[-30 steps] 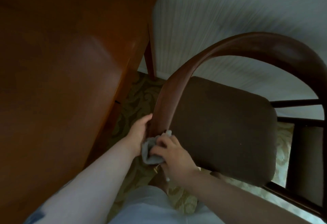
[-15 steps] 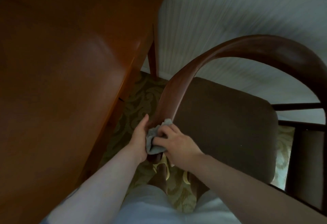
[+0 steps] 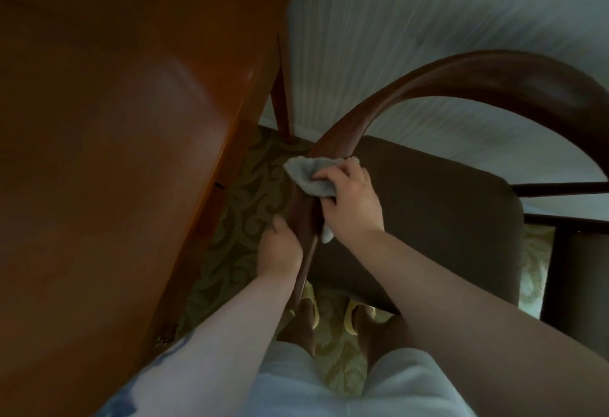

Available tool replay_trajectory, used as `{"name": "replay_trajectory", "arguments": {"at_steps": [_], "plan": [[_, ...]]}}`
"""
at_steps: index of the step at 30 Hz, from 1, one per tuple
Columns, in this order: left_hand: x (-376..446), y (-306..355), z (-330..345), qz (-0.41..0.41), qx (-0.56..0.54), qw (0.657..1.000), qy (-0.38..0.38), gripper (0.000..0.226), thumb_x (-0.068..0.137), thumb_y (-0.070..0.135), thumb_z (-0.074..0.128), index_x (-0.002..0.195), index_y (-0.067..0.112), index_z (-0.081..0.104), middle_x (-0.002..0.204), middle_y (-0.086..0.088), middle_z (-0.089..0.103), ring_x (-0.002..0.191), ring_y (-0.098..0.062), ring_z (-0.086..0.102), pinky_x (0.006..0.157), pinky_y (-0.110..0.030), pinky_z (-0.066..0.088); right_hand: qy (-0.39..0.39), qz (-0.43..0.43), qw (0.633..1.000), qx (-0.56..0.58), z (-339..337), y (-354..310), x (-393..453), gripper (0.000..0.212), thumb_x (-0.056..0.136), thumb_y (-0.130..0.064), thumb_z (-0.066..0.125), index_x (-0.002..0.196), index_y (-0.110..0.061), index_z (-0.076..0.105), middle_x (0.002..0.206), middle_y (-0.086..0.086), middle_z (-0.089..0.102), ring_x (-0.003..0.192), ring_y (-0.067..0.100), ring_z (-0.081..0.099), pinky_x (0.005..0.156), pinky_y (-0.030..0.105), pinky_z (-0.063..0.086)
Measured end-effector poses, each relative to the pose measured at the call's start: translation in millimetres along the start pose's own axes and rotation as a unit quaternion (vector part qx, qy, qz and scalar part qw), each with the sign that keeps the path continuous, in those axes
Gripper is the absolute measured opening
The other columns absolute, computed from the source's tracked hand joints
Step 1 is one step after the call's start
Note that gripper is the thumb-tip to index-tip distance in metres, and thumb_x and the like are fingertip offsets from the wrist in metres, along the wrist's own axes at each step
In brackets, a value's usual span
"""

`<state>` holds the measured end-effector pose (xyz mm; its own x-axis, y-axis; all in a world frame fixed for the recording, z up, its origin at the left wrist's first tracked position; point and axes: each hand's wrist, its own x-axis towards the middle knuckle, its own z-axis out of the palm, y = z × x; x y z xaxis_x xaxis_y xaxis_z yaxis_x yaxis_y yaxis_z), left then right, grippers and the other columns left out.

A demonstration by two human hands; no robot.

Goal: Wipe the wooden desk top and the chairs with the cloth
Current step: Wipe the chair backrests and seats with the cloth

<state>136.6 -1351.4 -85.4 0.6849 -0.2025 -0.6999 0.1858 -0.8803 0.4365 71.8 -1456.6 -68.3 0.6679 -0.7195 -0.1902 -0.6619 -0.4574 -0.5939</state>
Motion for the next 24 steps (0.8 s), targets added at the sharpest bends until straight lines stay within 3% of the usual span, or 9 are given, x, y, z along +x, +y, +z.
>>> {"name": "replay_trajectory", "arguments": {"at_steps": [2, 5, 7, 10, 15, 18, 20, 22, 24], "plan": [[9, 13, 3, 0.01, 0.014, 1.0, 0.014, 0.032, 0.104, 0.021, 0.025, 0.12, 0.01, 0.05, 0.121, -0.014, 0.056, 0.108, -0.028, 0.054, 0.09, -0.033, 0.043, 0.01, -0.004, 1.0, -0.007, 4, -10, 1, 0.034, 0.085, -0.009, 0.062, 0.116, -0.024, 0.064, 0.125, 0.0, 0.047, 0.12, 0.021, 0.038, 0.092, 0.036, 0.049], [31, 32, 5, -0.039, -0.057, 0.998, -0.001, 0.037, 0.104, 0.022, 0.03, 0.129, 0.006, 0.053, 0.128, -0.016, 0.057, 0.117, -0.031, 0.054, 0.087, -0.033, 0.043, -0.047, -0.052, 0.997, 0.007, 7, -9, -9, 0.031, 0.085, -0.011, 0.064, 0.113, -0.023, 0.065, 0.117, -0.002, 0.049, 0.115, 0.019, 0.041, 0.09, 0.035, 0.048], [32, 37, 8, -0.062, -0.053, 0.996, 0.043, 0.036, 0.103, 0.026, 0.032, 0.124, 0.011, 0.057, 0.121, -0.011, 0.061, 0.113, -0.029, 0.056, 0.082, -0.03, 0.042, -0.062, -0.061, 0.996, 0.014, 4, -2, 0, 0.028, 0.084, -0.011, 0.064, 0.109, -0.023, 0.065, 0.112, -0.004, 0.049, 0.11, 0.018, 0.043, 0.085, 0.038, 0.05], [28, 37, 14, -0.05, -0.043, 0.991, 0.115, 0.031, 0.099, 0.029, 0.03, 0.103, 0.018, 0.058, 0.094, -0.005, 0.058, 0.101, -0.028, 0.059, 0.079, -0.031, 0.042, -0.059, -0.068, 0.996, 0.018, 1, -2, 18, 0.025, 0.083, -0.012, 0.065, 0.105, -0.025, 0.063, 0.109, -0.006, 0.048, 0.106, 0.017, 0.044, 0.079, 0.038, 0.05], [34, 38, 27, -0.046, -0.006, 0.985, 0.165, 0.035, 0.097, 0.036, 0.027, 0.093, 0.017, 0.056, 0.09, -0.007, 0.061, 0.084, -0.029, 0.059, 0.078, -0.037, 0.049, 0.022, -0.048, 0.998, 0.022, -7, 9, 46, 0.026, 0.085, -0.016, 0.067, 0.109, -0.024, 0.063, 0.112, -0.003, 0.048, 0.109, 0.017, 0.044, 0.079, 0.037, 0.052], [26, 42, 29, -0.05, 0.025, 0.975, 0.216, 0.045, 0.096, 0.048, 0.02, 0.087, 0.023, 0.056, 0.083, -0.002, 0.058, 0.074, -0.023, 0.056, 0.072, -0.035, 0.048, 0.15, -0.006, 0.989, -0.006, -9, 21, 65, 0.032, 0.086, -0.014, 0.065, 0.118, -0.02, 0.062, 0.122, 0.005, 0.048, 0.115, 0.024, 0.041, 0.093, 0.044, 0.047], [25, 40, 30, -0.028, 0.043, 0.976, 0.212, 0.05, 0.094, 0.052, 0.015, 0.086, 0.025, 0.057, 0.082, 0.0, 0.058, 0.072, -0.021, 0.057, 0.07, -0.035, 0.049, 0.185, 0.002, 0.983, 0.011, 2, 22, 56, 0.036, 0.085, -0.008, 0.063, 0.12, -0.018, 0.062, 0.133, 0.006, 0.046, 0.128, 0.026, 0.035, 0.105, 0.046, 0.04], [30, 35, 28, -0.001, 0.048, 0.979, 0.199, 0.048, 0.095, 0.048, 0.021, 0.09, 0.021, 0.06, 0.085, -0.004, 0.061, 0.075, -0.025, 0.058, 0.069, -0.035, 0.048, 0.137, -0.051, 0.989, 0.011, 23, 19, 29, 0.036, 0.086, -0.01, 0.058, 0.12, -0.02, 0.062, 0.141, 0.003, 0.044, 0.137, 0.025, 0.029, 0.11, 0.047, 0.033], [32, 31, 28, 0.011, 0.044, 0.988, 0.149, 0.03, 0.098, 0.035, 0.035, 0.101, 0.018, 0.06, 0.098, -0.006, 0.064, 0.086, -0.027, 0.06, 0.072, -0.034, 0.047, 0.071, -0.144, 0.987, -0.014, 32, 24, 3, 0.037, 0.085, -0.015, 0.058, 0.12, -0.024, 0.062, 0.142, 0.002, 0.045, 0.138, 0.024, 0.032, 0.108, 0.05, 0.035]]}}
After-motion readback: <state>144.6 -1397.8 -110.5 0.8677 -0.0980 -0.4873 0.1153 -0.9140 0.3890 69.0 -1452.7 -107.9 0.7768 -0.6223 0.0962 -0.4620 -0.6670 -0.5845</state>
